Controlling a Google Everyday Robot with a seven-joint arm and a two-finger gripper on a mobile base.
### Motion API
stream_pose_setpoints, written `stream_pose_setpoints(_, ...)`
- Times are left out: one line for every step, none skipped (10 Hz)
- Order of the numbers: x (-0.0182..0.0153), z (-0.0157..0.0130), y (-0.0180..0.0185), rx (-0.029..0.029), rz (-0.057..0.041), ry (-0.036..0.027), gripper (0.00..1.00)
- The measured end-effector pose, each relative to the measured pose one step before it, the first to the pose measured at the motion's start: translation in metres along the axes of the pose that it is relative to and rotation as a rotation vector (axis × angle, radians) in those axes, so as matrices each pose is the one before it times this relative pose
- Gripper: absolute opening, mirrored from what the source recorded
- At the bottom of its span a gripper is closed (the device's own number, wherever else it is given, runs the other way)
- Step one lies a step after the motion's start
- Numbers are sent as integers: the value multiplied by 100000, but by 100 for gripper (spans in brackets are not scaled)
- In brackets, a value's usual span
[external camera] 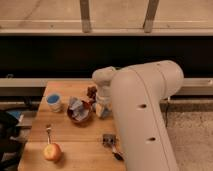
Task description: Place sponge in table surface
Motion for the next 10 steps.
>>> stream_pose_setpoints(124,-1719,-222,340,515,-2595,0)
stream_pose_setpoints(262,-2129,-508,532,710,-2720,0)
stream_pose_setpoints(224,-1705,-515,311,523,-2357,0)
stream_pose_setpoints(232,-1832,-596,753,348,-2462,0)
stream_pose_setpoints(21,-1787,-337,877,-206,-2249,0)
stream_pose_setpoints(11,-782,-38,288,-200,-670,0)
stream_pose_setpoints(55,-494,-8,-211,-398,-158,0)
stream_pose_setpoints(52,43,116,-637,-640,168,0)
stream_pose_setpoints(174,602,257,-933,-764,893,0)
stream_pose_setpoints(146,1405,532,-2215,-1013,1177,0)
